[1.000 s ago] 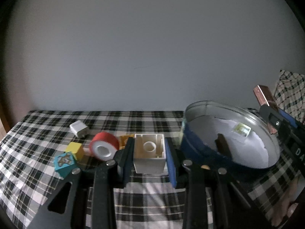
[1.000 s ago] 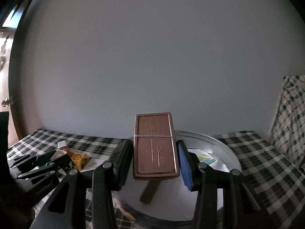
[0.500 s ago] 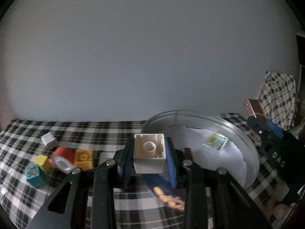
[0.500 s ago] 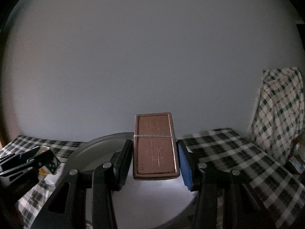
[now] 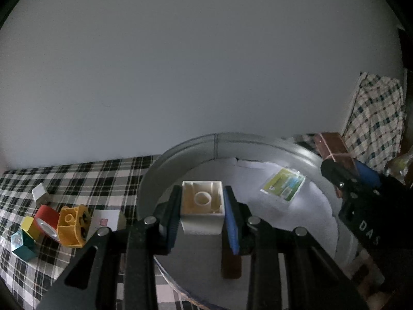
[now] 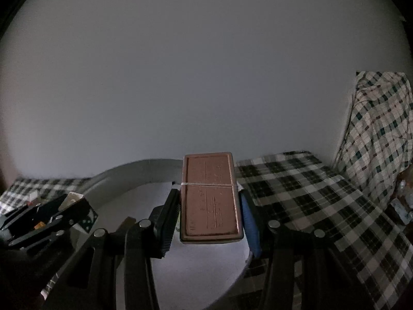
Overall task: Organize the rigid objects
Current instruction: 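Carry the white brick into the tin and open the left tool while the right tool carries the brown box, then lower the brown box into the tin and open the right tool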
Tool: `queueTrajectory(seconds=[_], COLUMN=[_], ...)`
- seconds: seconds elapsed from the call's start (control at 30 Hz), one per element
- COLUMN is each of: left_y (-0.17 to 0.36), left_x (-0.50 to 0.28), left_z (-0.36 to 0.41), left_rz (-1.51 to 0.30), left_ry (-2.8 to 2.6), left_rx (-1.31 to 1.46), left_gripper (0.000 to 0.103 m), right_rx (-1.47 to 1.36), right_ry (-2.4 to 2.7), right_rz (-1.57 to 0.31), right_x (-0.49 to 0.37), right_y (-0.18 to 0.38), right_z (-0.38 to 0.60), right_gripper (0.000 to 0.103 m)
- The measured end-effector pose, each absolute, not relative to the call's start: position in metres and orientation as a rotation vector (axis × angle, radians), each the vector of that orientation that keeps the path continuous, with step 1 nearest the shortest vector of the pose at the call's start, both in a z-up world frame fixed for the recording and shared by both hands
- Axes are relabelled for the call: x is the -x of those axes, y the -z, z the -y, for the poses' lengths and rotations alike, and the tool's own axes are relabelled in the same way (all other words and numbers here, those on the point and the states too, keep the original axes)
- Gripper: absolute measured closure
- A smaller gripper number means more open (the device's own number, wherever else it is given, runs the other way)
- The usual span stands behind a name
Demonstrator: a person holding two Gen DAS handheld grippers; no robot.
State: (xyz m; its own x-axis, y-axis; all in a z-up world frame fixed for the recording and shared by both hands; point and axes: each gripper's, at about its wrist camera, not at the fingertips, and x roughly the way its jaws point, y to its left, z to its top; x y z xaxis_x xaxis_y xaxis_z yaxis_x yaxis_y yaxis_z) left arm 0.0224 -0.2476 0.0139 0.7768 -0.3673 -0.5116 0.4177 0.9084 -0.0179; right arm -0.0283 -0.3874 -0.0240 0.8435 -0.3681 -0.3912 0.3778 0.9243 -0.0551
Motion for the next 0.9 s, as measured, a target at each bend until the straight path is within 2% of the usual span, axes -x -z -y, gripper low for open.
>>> queueTrajectory(seconds=[0.57,0.63,0.67,0.7,0.73,0.77,0.8,0.83,0.9], left_y=[-0.001,-0.001,-0.002,-0.003,-0.004,-0.005,-0.006,-0.006,-0.007], left_x=[-0.033,-0.032,-0.029,-0.027,-0.026,-0.023,-0.02,-0.018,-0.011], left_z=[0.254,0.253,0.254,0.253,0.251,0.248,0.246,0.244,0.24], left_rz=[-0.58,-0.577,-0.566,-0.556,-0.544,-0.53,-0.521,-0.515,-0.495], left_ry=[0.371,0.37,0.372,0.331,0.325,0.338,0.352,0.338,0.321], left_rx=[-0.138,-0.14,-0.147,-0.155,-0.148,-0.133,-0.125,-0.122,-0.113], left_gripper=[0.072,0.059,0.044,0.036,0.034,0.025,0.0,0.001,0.0], right_rx=[0.01,-0.001,-0.006,-0.007,-0.003,0.005,0.003,-0.014,-0.074], right_ry=[0.342,0.323,0.323,0.327,0.353,0.391,0.412,0.425,0.432], right_rz=[-0.499,-0.495,-0.489,-0.485,-0.475,-0.453,-0.432,-0.404,-0.327], right_x=[0.012,0.012,0.012,0.013,0.014,0.017,0.02,0.024,0.036], right_y=[0.041,0.041,0.041,0.041,0.04,0.037,0.035,0.032,0.025], right_z=[0.375,0.375,0.375,0.376,0.376,0.377,0.378,0.381,0.388], right_gripper=[0.054,0.053,0.051,0.038,0.03,0.026,0.018,0.01,0.008])
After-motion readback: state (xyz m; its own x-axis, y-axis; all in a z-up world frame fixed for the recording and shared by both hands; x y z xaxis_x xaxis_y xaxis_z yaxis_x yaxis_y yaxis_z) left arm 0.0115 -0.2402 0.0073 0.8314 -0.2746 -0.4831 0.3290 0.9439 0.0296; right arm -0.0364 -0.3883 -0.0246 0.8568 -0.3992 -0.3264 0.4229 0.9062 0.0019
